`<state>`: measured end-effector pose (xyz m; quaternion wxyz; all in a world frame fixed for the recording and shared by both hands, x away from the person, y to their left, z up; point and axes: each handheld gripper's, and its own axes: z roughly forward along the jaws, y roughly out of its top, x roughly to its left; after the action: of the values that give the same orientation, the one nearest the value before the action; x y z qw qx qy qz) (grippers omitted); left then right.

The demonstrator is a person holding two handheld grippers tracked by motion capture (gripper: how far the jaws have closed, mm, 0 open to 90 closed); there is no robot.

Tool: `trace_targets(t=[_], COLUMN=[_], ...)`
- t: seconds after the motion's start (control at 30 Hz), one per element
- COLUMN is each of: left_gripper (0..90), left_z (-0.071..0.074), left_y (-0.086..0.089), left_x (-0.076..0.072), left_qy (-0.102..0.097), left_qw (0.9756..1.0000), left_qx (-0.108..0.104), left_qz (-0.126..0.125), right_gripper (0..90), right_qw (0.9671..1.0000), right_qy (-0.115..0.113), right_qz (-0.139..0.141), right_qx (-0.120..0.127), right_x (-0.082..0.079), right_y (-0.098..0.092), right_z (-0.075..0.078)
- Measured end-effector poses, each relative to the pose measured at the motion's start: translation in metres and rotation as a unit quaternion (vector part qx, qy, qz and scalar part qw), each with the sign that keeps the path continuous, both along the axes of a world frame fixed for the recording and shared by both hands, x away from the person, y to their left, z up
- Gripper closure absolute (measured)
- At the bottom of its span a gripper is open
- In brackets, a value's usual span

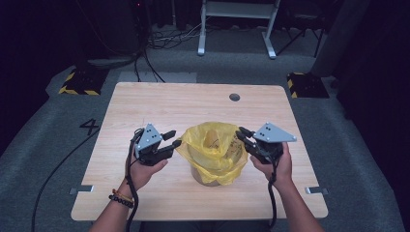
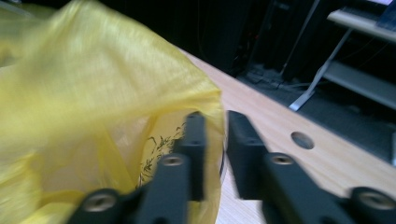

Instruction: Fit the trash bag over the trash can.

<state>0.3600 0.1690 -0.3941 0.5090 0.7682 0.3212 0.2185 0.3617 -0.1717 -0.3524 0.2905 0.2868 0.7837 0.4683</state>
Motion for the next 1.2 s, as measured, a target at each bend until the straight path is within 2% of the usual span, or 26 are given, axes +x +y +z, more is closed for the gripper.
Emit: trace_targets(t=[0.07, 0.17, 0.27, 0.3, 0.47, 0.63, 0.8, 0.87, 0.9, 1.0, 1.1, 1.2], left_gripper=[67.7, 70.6, 70.1, 70.1, 69.7, 71.9, 70.8, 65.5, 59.3, 47.6, 42.6, 38.7], left_z=[-0.003, -0.008, -0.013, -0.015, -0.02, -0.03, -0.034, -0.034, -0.034, -0.034, -0.029, -0.024], left_y=[0.0, -0.001, -0.003, -0.004, -0.009, -0.013, -0.012, -0.011, -0.01, 0.0, 0.009, 0.015], left_x=[0.004, 0.008, 0.011, 0.012, 0.014, 0.014, 0.014, 0.013, 0.012, 0.006, -0.004, -0.015], left_qy=[0.008, 0.017, 0.026, 0.027, 0.036, 0.047, 0.054, 0.055, 0.053, 0.047, 0.028, 0.012], left_qw=[1.0, 0.9998, 0.9997, 0.9996, 0.9993, 0.9987, 0.9982, 0.9982, 0.9984, 0.998, 0.9984, 0.9987], left_qx=[-0.002, -0.002, -0.001, -0.006, -0.007, -0.014, -0.02, -0.023, -0.022, -0.041, -0.048, -0.048], left_qz=[-0.004, -0.005, -0.006, -0.006, -0.012, -0.016, -0.018, -0.006, 0.003, 0.012, 0.012, 0.007], right_gripper=[89.4, 89.6, 89.6, 89.6, 87.7, 88.0, 88.0, 87.9, 87.0, 83.2, 77.4, 72.2], right_qw=[0.9999, 0.9989, 0.9977, 0.9973, 0.9962, 0.9946, 0.9939, 0.9936, 0.9936, 0.9931, 0.9939, 0.9942], right_qy=[0.013, 0.046, 0.064, 0.068, 0.081, 0.097, 0.103, 0.105, 0.104, 0.105, 0.096, 0.084], right_qz=[-0.001, -0.005, -0.01, -0.016, -0.023, -0.019, -0.013, -0.013, -0.014, -0.019, -0.023, -0.025], right_qx=[-0.012, -0.002, 0.023, 0.022, 0.024, 0.032, 0.038, 0.04, 0.041, 0.05, 0.05, 0.062], right_x=[0.009, 0.022, 0.029, 0.03, 0.032, 0.032, 0.03, 0.03, 0.029, 0.029, 0.026, 0.023], right_y=[0.001, -0.001, -0.008, -0.009, -0.018, -0.024, -0.025, -0.025, -0.025, -0.028, -0.032, -0.038], right_z=[-0.003, -0.01, -0.016, -0.017, -0.03, -0.046, -0.054, -0.056, -0.057, -0.057, -0.054, -0.048])
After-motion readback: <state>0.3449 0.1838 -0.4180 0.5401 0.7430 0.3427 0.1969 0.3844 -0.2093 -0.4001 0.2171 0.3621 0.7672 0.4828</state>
